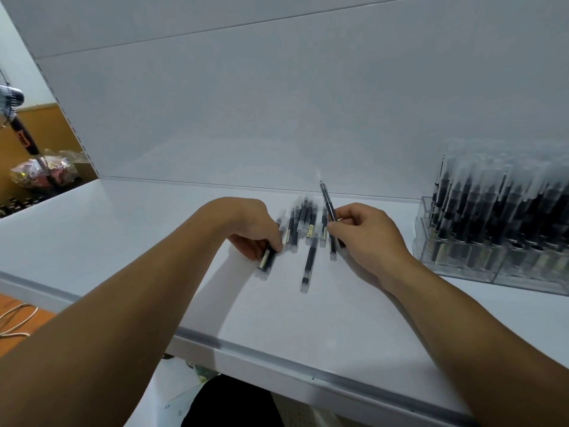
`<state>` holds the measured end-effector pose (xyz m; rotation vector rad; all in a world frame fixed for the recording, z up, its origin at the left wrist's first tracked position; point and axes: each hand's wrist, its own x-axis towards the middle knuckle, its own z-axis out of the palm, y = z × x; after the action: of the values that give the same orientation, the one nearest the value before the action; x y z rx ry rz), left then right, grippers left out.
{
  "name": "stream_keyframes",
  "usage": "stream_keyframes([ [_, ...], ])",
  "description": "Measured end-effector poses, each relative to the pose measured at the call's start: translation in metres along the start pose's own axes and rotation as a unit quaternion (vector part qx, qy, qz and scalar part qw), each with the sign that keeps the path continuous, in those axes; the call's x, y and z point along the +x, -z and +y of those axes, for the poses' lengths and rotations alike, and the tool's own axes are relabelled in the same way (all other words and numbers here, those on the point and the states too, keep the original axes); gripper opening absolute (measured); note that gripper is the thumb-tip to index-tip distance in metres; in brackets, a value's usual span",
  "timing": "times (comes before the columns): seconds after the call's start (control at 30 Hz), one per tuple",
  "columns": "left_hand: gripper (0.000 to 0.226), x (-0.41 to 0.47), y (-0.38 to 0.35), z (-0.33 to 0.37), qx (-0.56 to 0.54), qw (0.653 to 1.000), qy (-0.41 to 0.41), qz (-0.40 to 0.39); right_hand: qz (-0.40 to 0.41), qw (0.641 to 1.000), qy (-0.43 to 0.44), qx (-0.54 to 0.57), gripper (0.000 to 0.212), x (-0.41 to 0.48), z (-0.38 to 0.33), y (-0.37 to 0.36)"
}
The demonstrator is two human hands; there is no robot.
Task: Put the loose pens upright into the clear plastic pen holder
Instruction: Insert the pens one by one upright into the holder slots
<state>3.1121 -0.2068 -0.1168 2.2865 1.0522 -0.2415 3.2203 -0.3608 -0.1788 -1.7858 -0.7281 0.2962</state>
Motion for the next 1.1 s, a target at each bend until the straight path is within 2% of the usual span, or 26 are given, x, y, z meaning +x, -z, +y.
stream_keyframes([
  [0.1, 0.013, -0.003, -0.001, -0.007, -0.032, 0.999, -0.007, 0.027, -0.013, 1.000, 0.005, 0.001, 0.012, -0.002, -0.002, 0.000],
  [0.23, 0.011, -0.013, -0.004, -0.025, -0.133, 0.989, -0.035, 0.055, -0.010, 0.999, 0.010, 0.033, 0.016, -0.008, -0.010, 0.002],
  [0.3, 0.021, -0.019, -0.005, -0.032, -0.187, 0.977, -0.067, 0.082, -0.017, 0.999, 0.000, 0.051, 0.016, -0.014, -0.015, 0.001],
  [0.37, 0.023, -0.027, -0.006, -0.033, -0.259, 0.953, -0.119, 0.103, -0.028, 0.996, -0.012, 0.086, 0.014, -0.020, -0.021, 0.000],
  [0.43, 0.015, -0.039, -0.011, -0.027, -0.323, 0.921, -0.183, 0.119, -0.027, 0.994, -0.005, 0.106, 0.014, -0.025, -0.028, 0.003],
  [0.53, 0.010, -0.053, -0.029, -0.009, -0.367, 0.882, -0.262, 0.134, -0.011, 0.997, 0.044, 0.066, 0.014, -0.035, -0.032, 0.018],
  [0.7, 0.008, -0.058, -0.075, 0.026, -0.400, 0.844, -0.323, 0.154, 0.030, 0.997, 0.073, 0.008, 0.019, -0.065, -0.019, 0.063],
  [0.8, 0.009, -0.059, -0.103, 0.052, -0.419, 0.819, -0.365, 0.139, 0.057, 0.994, 0.095, -0.025, 0.020, -0.085, -0.006, 0.098],
  [0.93, 0.011, -0.064, -0.132, 0.088, -0.429, 0.798, -0.411, 0.102, 0.125, 0.986, 0.109, -0.032, 0.009, -0.101, 0.004, 0.142],
  [1.03, 0.011, -0.067, -0.151, 0.108, -0.449, 0.785, -0.419, 0.078, 0.193, 0.975, 0.106, -0.038, 0.010, -0.101, 0.003, 0.168],
  [1.1, 0.010, -0.069, -0.163, 0.115, -0.466, 0.779, -0.417, 0.051, 0.225, 0.968, 0.106, -0.040, 0.002, -0.096, 0.000, 0.181],
])
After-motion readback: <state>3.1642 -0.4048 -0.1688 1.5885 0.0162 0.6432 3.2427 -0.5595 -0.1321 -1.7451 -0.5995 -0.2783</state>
